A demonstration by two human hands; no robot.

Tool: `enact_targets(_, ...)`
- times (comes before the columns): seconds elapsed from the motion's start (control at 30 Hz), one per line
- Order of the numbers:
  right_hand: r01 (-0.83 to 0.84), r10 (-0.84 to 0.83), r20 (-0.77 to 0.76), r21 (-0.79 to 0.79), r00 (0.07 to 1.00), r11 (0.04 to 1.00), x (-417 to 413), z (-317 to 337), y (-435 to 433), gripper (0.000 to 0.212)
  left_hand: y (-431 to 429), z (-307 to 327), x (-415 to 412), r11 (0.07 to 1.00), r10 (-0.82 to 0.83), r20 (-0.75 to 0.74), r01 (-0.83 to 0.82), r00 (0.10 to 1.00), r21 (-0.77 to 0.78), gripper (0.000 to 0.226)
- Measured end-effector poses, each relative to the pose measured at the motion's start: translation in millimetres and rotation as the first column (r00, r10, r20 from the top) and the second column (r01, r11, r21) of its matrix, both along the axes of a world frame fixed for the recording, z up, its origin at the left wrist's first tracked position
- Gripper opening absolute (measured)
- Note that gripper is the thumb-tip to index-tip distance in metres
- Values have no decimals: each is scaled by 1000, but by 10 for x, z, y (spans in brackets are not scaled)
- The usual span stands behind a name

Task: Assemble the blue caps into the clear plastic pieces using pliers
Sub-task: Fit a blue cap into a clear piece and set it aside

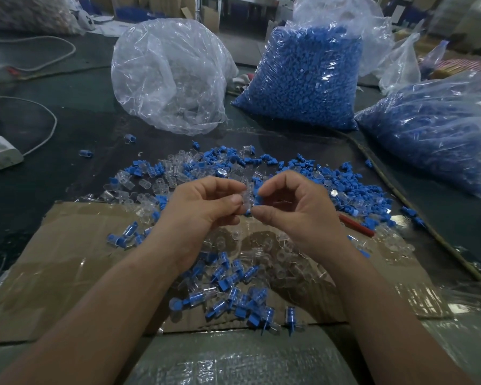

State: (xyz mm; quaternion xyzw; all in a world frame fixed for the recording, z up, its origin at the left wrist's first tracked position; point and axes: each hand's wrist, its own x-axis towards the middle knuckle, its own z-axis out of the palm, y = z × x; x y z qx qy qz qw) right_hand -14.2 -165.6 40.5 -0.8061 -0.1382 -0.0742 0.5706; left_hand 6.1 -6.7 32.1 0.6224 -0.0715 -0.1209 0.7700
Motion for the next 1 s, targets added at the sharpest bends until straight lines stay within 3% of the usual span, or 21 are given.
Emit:
enact_targets(0.2,50,-50,5,78,999,996,-1,4,-6,17,-4,-33,8,999,-48,-22,47,999,-18,16)
enact_targets(0.37,67,-71,51,74,996,995,12,-3,-19,36,-8,-52,18,998,-50,-32,49,998,-51,19)
enact_targets(0.57,95,-107,72,156,992,983,3,-6,-3,19,-3,-29,20,998,-10,-29,8,1000,-61,14)
enact_targets(0.73,65,-77,95,123,992,990,1,-25,24,29,-13,-13,-13,996,-66,-34,64,997,-58,15)
enact_targets(1.0,41,-49,72,121,996,992,3,-32,5,33,-3,-23,-10,998,-21,-38,19,999,-54,13)
